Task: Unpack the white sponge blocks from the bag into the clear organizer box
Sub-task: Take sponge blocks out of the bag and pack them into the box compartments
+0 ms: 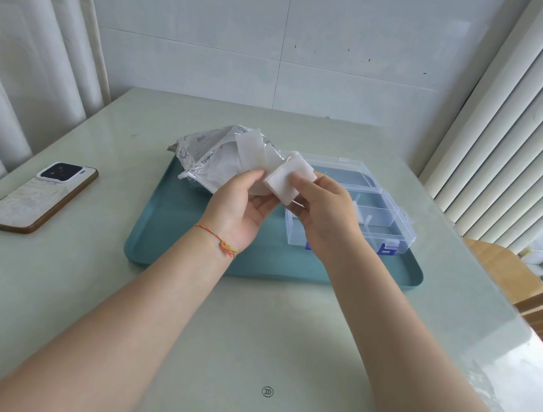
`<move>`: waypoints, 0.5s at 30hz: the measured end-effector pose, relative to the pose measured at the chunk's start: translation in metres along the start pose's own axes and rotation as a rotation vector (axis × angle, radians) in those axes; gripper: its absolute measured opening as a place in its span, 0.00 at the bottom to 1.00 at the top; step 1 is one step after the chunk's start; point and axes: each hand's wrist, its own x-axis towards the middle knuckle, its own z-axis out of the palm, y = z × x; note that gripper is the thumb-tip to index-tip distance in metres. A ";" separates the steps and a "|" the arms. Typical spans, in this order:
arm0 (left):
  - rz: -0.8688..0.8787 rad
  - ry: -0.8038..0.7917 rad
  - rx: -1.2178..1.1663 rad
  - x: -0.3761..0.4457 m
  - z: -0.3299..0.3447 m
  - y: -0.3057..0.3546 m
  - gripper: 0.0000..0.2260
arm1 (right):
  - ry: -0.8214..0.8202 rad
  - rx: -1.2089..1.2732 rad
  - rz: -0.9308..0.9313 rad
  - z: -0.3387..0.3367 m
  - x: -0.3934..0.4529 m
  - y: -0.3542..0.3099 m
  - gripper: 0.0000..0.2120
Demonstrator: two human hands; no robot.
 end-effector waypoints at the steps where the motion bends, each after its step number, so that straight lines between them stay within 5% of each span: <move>1: 0.002 -0.009 0.000 0.000 0.001 -0.001 0.10 | 0.031 -0.009 -0.007 0.001 0.001 0.001 0.06; 5: 0.001 -0.032 -0.019 -0.001 0.002 0.000 0.09 | 0.092 -0.088 0.015 -0.002 0.005 0.001 0.14; 9: 0.011 -0.031 0.029 -0.001 0.001 0.002 0.08 | 0.017 -0.084 0.045 -0.007 0.002 -0.007 0.04; 15: 0.067 0.053 0.265 0.005 -0.007 0.007 0.05 | 0.022 0.050 -0.077 -0.022 0.004 -0.024 0.05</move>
